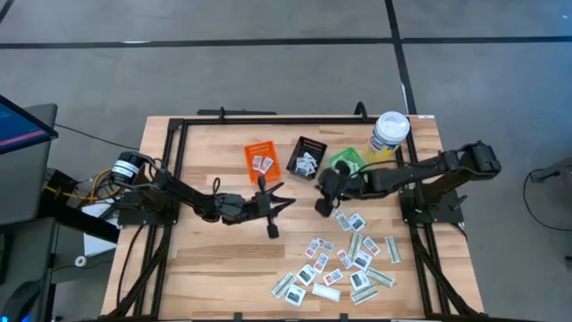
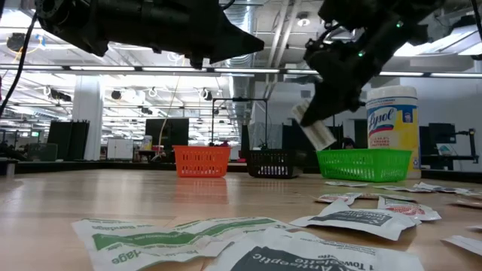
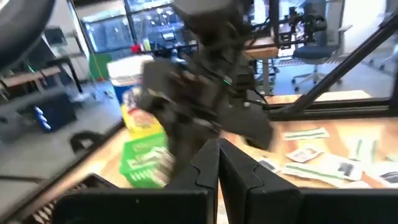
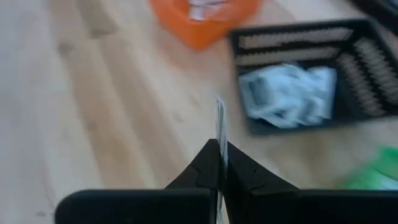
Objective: Pick & Place First Aid Supplies
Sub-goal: Put the green bandage pack into the green basket
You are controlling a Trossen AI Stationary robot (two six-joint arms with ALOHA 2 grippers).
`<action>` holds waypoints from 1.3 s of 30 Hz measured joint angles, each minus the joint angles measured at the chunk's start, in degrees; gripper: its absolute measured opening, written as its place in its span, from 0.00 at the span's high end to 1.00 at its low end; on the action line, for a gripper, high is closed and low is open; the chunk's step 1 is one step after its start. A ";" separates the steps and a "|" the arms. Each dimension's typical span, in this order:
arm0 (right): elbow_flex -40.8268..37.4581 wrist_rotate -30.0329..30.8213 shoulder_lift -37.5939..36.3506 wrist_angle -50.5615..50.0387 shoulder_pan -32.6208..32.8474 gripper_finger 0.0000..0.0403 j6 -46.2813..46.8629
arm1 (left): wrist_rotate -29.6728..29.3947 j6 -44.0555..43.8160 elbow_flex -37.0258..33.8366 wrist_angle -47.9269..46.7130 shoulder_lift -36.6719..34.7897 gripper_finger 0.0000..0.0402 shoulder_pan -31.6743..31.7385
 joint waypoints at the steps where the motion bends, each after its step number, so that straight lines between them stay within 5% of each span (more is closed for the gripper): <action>1: 0.00 0.40 -1.05 -2.20 -0.56 1.00 0.39 | 0.38 -1.66 0.00 -0.41 0.00 0.98 -0.36; 12: 0.00 -3.19 -17.24 -21.79 -11.29 1.00 -3.04 | 7.13 -2.82 0.00 -10.11 0.02 0.98 -3.58; 21: -1.47 -10.99 -14.91 -26.81 -20.98 0.97 -0.40 | 7.11 -2.84 0.00 -10.33 0.02 0.98 -3.55; 32: -1.53 -11.94 -12.63 -24.84 -21.72 0.74 -1.73 | 7.11 -3.02 0.00 -10.77 0.02 0.98 -3.55; 39: -0.42 -20.10 -14.55 -21.44 -13.73 0.68 -0.43 | 9.61 -3.04 0.00 -11.54 0.02 0.98 -3.51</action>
